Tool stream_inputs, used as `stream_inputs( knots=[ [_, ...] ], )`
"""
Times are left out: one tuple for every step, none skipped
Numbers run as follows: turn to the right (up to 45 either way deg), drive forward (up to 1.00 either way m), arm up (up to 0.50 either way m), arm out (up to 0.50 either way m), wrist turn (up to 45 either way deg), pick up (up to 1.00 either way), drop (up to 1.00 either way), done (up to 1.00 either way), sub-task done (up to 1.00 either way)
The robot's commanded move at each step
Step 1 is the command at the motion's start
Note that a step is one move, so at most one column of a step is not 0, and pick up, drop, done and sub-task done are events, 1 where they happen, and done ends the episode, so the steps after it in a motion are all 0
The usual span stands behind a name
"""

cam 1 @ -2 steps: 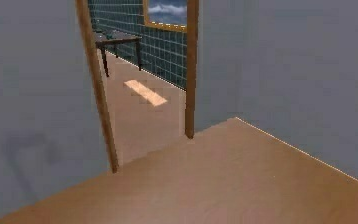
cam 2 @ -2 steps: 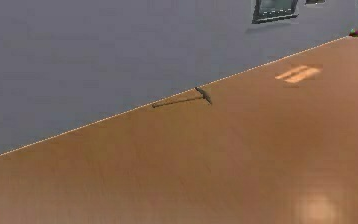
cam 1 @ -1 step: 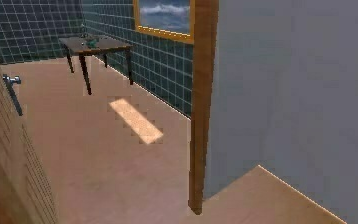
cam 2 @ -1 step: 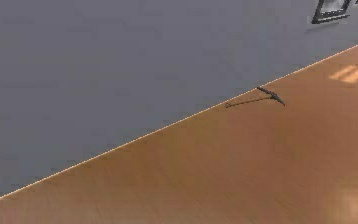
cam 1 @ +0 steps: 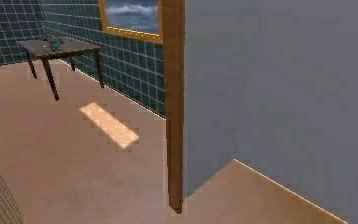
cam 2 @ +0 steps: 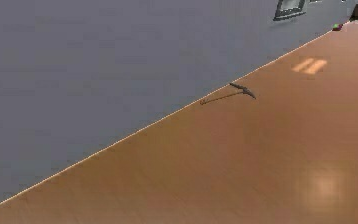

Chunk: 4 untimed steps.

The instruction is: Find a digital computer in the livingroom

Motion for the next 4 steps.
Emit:
stream_inputs(
  knots=[
    [0.0, 0.25, 0.0, 0.0, 0.0, 0.0, 0.0, 0.0, 0.0],
    [-39.0, 0.0, 0.0, 0.0, 0.0, 0.0, 0.0, 0.0, 0.0],
    [0.0, 1.0, 0.0, 0.0, 0.0, 0.0, 0.0, 0.0, 0.0],
    [0.0, 0.65, 0.0, 0.0, 0.0, 0.0, 0.0, 0.0, 0.0]
  ],
)
